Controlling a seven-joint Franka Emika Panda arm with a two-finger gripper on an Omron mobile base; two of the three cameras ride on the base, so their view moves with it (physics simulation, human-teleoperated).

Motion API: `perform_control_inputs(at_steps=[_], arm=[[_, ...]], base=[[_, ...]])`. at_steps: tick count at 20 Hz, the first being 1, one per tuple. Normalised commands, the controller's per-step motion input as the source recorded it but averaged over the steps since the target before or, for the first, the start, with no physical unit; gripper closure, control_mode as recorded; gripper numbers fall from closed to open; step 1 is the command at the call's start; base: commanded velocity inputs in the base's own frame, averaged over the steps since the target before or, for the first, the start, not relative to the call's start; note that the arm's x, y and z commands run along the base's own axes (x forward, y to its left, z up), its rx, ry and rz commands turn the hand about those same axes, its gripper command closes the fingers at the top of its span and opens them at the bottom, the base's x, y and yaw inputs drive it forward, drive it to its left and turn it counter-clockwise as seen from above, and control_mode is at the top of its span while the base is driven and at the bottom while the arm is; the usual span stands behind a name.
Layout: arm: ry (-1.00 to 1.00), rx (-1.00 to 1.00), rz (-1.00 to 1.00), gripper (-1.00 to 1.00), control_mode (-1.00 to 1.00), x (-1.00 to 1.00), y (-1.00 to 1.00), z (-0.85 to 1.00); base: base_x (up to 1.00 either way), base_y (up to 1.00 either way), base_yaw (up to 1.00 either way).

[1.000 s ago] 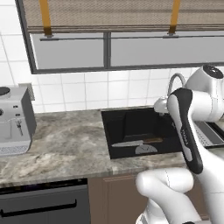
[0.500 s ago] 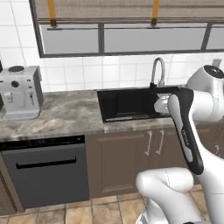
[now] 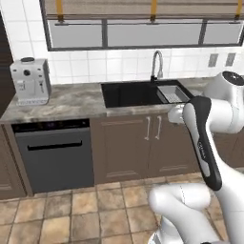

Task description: Move the cutting board and knife to the sink. Then move spray from the cabinet to the counter.

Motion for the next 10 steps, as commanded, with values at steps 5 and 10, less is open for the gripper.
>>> perform_control_inputs(at_steps=[5, 10], arm=[[0.0, 0.0, 0.0, -1.0, 1.0, 0.0, 0.0, 0.0], [0.0, 0.0, 0.0, -1.0, 1.0, 0.0, 0.0, 0.0]], base=[[-0.08, -0.05, -0.78], [0.0, 0.0, -1.0]])
